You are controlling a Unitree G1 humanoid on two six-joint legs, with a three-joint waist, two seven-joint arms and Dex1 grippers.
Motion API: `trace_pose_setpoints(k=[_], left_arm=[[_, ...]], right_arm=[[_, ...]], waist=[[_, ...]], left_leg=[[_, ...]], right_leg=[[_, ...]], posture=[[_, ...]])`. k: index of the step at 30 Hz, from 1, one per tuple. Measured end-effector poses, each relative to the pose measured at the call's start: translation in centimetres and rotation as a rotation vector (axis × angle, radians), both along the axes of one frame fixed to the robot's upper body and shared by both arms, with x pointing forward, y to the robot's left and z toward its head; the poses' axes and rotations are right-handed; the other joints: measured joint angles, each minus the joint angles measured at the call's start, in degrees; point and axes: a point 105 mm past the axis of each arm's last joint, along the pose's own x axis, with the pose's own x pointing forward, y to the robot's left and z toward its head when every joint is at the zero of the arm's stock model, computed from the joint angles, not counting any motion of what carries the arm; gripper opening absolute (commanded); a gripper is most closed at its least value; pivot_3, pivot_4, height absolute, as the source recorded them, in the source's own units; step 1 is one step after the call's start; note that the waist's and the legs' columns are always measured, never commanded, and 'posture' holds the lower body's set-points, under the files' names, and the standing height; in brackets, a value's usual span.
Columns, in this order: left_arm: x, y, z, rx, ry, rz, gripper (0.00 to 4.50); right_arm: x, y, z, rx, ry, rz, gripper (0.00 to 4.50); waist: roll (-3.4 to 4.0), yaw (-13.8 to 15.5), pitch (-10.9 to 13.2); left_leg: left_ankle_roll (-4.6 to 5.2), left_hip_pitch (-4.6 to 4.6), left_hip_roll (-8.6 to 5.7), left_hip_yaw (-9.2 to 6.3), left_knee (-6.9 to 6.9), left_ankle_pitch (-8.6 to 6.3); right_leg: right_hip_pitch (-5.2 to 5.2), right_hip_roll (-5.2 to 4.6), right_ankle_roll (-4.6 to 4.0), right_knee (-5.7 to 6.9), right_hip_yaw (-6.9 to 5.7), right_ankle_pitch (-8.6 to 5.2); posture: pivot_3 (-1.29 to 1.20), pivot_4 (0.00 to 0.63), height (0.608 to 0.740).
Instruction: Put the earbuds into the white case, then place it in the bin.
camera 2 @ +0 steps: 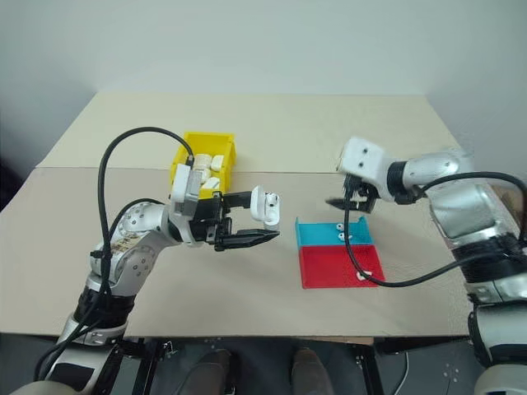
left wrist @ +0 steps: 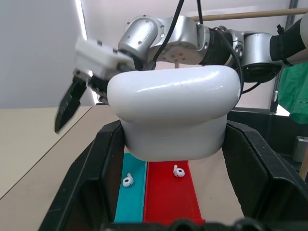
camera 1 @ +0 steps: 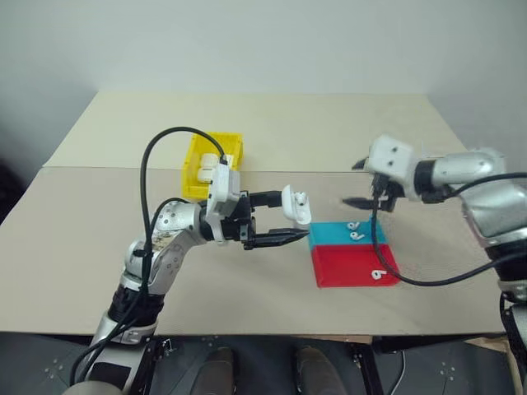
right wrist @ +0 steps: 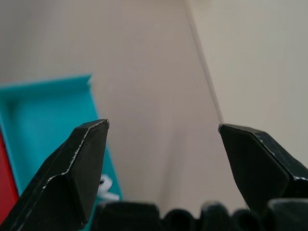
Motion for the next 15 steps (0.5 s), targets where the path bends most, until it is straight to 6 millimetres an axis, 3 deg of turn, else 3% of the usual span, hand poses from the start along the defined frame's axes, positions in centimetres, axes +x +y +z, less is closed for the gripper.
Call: trace_pose_setpoints(k=[5,15], left_arm=[[0.0,0.3,-0.3,-0.011,0.012,0.033,2.76],[-0.1,0.4,-0.1,-0.015,-0.001,0.050,2.76]], right_arm=[[1.0,-1.0,-0.4,-0.232,0.051,0.122,2.71],[1.7,-0.5,-2.1,-0.482,0.113,0.355,2.71]], waist=[[0.01,0.2,0.0],[0.02,0.1,0.0]], left_leg=[[-0.01,-0.47,0.01,-0.01,0.12,0.01],[-0.04,-0.45,0.01,-0.07,0.15,0.03]], right_leg=[[-0.54,-0.01,0.01,0.12,0.02,0.07],[-0.54,-0.03,-0.02,0.20,0.02,0.11]], posture=[[0.00,0.150,0.740],[0.00,0.150,0.740]])
